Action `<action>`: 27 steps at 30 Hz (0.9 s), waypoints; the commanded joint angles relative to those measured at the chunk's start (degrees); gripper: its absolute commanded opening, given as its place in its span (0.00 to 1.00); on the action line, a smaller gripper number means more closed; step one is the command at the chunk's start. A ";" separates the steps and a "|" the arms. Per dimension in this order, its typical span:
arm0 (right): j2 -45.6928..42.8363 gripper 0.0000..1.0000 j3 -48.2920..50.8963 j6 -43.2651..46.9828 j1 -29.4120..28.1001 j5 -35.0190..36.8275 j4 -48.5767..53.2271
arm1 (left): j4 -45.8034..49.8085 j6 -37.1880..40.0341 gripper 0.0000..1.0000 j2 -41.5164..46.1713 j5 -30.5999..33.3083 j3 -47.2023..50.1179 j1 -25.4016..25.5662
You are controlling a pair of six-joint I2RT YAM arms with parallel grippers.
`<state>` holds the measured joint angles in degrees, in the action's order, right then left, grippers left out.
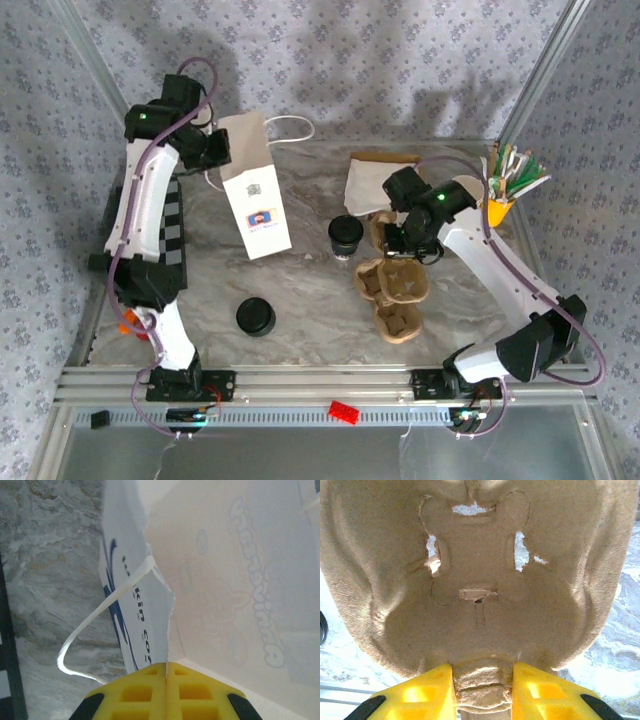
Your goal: Pack the takeout coffee
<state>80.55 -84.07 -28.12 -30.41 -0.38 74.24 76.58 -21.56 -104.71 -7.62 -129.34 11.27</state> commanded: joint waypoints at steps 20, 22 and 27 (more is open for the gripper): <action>-4.88 0.28 -5.17 -2.36 1.85 0.65 7.27 | -15.39 -20.08 0.00 23.01 3.98 30.18 11.78; -5.02 0.28 -5.87 -2.44 1.83 0.80 7.81 | -15.59 -21.00 0.00 23.99 4.55 31.55 12.50; -5.76 0.28 -7.43 -4.02 1.81 0.72 8.70 | -14.51 -22.01 0.00 25.15 6.24 32.35 15.48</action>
<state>76.29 -89.23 -30.13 -28.95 -0.21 80.23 62.87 -41.54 -81.38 -2.76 -97.27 25.32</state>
